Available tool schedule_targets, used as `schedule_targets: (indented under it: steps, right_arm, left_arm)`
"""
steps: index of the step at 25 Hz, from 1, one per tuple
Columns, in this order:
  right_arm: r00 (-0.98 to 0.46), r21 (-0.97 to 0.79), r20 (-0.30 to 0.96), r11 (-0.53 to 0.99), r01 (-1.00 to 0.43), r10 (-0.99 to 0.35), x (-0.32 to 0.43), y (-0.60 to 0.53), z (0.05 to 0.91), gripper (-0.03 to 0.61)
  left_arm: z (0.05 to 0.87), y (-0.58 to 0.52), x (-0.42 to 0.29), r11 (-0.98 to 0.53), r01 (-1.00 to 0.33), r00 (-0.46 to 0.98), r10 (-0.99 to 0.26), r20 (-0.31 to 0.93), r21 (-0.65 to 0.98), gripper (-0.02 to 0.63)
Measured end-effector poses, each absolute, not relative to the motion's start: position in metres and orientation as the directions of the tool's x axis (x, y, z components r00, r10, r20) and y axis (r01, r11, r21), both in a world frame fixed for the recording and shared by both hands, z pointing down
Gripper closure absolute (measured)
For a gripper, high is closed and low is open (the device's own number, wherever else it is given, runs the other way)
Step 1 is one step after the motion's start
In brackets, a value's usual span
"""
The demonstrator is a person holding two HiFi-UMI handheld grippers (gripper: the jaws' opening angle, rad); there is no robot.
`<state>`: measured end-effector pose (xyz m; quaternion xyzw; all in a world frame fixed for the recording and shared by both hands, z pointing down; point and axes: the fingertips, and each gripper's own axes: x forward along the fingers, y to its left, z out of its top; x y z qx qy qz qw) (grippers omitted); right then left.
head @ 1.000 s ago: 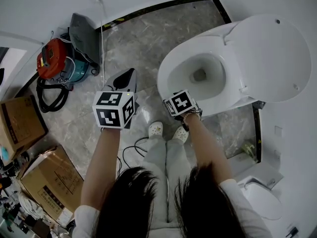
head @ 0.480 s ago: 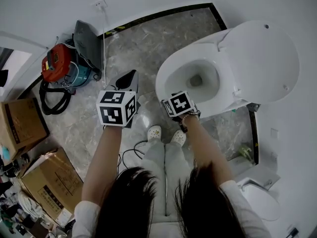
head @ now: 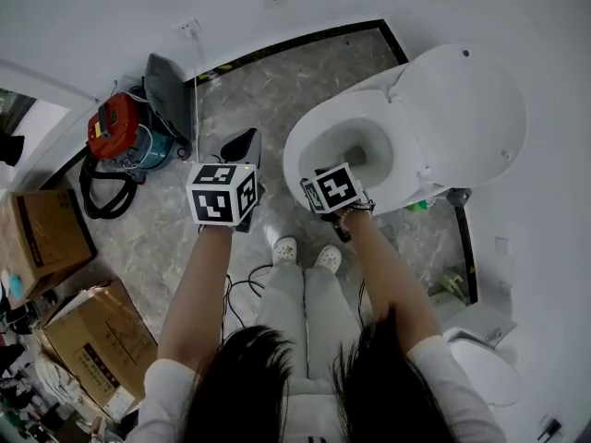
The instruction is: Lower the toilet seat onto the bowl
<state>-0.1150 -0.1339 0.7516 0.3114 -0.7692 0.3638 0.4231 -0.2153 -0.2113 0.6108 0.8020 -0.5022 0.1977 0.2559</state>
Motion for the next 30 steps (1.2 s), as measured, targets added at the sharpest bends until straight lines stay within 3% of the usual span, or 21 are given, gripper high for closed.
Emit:
schedule_targets:
  steps: [15,22,30]
  right_arm:
    - [-0.518,-0.319,0.824,0.568,-0.758,-0.228,-0.096,-0.134,0.623,0.540]
    - [-0.594,-0.367,0.760,0.581,-0.726,-0.262,-0.100,-0.140,0.560,0.551]
    - [-0.640,-0.384,0.660,0.556,-0.737,-0.393,-0.098,-0.153,0.487,0.551]
  left_arm:
    - [0.521,-0.205,-0.200,-0.405,-0.905,0.410,-0.736,0.539,0.135,0.604]
    - [0.483,-0.199,-0.189,-0.411,-0.899,0.425,-0.741,0.520,0.150,0.604]
    - [0.434,-0.194,-0.182,-0.435,-0.889,0.448,-0.763,0.467,0.143,0.604]
